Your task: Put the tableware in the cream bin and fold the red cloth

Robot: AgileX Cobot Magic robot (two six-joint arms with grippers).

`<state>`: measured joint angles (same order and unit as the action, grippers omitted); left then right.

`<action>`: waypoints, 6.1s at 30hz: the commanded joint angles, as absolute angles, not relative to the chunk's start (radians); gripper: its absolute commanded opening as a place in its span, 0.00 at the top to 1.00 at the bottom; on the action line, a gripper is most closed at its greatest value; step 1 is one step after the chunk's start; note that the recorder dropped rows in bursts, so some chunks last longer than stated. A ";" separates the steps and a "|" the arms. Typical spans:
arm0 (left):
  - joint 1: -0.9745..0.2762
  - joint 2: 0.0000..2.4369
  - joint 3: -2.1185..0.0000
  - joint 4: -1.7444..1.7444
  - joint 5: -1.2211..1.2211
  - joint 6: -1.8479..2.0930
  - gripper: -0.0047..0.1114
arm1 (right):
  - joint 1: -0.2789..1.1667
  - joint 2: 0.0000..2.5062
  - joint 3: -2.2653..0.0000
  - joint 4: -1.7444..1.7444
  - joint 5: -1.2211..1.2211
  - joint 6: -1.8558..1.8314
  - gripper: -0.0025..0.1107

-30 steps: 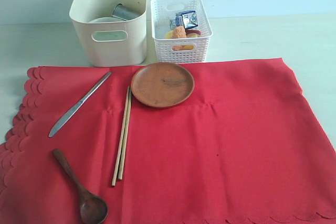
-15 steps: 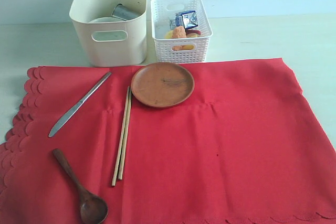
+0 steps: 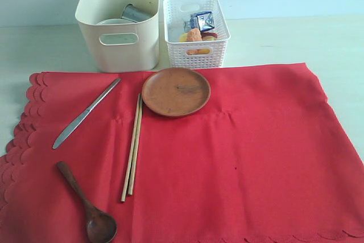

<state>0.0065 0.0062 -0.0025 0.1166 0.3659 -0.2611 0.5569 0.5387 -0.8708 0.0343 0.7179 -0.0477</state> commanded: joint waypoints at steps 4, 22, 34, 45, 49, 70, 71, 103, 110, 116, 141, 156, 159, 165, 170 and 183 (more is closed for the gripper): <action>-0.001 0.000 0.000 0.122 0.361 -0.258 0.96 | 0.557 0.535 -0.816 0.027 0.642 -0.051 0.98; -0.001 0.000 0.000 0.122 0.361 -0.258 0.96 | 0.412 0.390 -0.367 0.029 0.185 -0.016 0.98; -0.001 0.000 0.000 0.122 0.361 -0.258 0.96 | 0.213 0.249 -0.147 0.029 0.115 -0.014 0.98; -0.001 0.000 0.000 0.122 0.361 -0.258 0.96 | 0.136 0.143 -0.028 0.029 0.096 -0.014 0.98; -0.001 0.000 0.000 0.122 0.361 -0.258 0.96 | 0.089 0.079 -0.005 0.025 0.132 -0.014 0.98; -0.001 0.000 0.000 0.122 0.361 -0.258 0.96 | 0.021 0.000 0.000 0.026 0.326 0.033 0.98; -0.001 0.000 0.000 0.122 0.361 -0.258 0.96 | 0.021 0.000 0.000 0.026 0.326 0.050 0.98; -0.001 0.000 0.000 0.122 0.361 -0.258 0.96 | 0.021 0.000 0.000 0.026 0.326 0.054 0.98; 0.000 0.006 -0.016 0.122 0.368 -0.258 0.96 | 0.021 0.000 0.000 0.026 0.326 0.054 0.98; 0.000 0.092 -0.100 0.122 0.368 -0.258 0.96 | 0.021 0.000 0.000 0.026 0.326 0.054 0.98; 0.000 0.563 -0.522 0.124 0.370 -0.258 0.96 | 0.021 0.000 0.000 0.026 0.326 0.054 0.98; 0.000 0.563 -0.520 0.124 0.370 -0.258 0.96 | 0.021 0.000 0.000 0.026 0.326 0.054 0.98; 0.000 0.563 -0.520 0.124 0.370 -0.258 0.96 | 0.021 0.000 0.000 0.026 0.326 0.054 0.98; 0.000 0.563 -0.520 0.124 0.357 -0.258 0.96 | 0.021 0.000 0.000 0.026 0.326 0.054 0.98; 0.000 0.563 -0.511 0.124 0.358 -0.258 0.96 | 0.021 0.000 0.000 0.026 0.326 0.054 0.98; -0.001 0.803 -0.519 -0.065 0.442 -0.190 0.96 | 0.021 0.000 0.000 0.026 0.326 0.054 0.98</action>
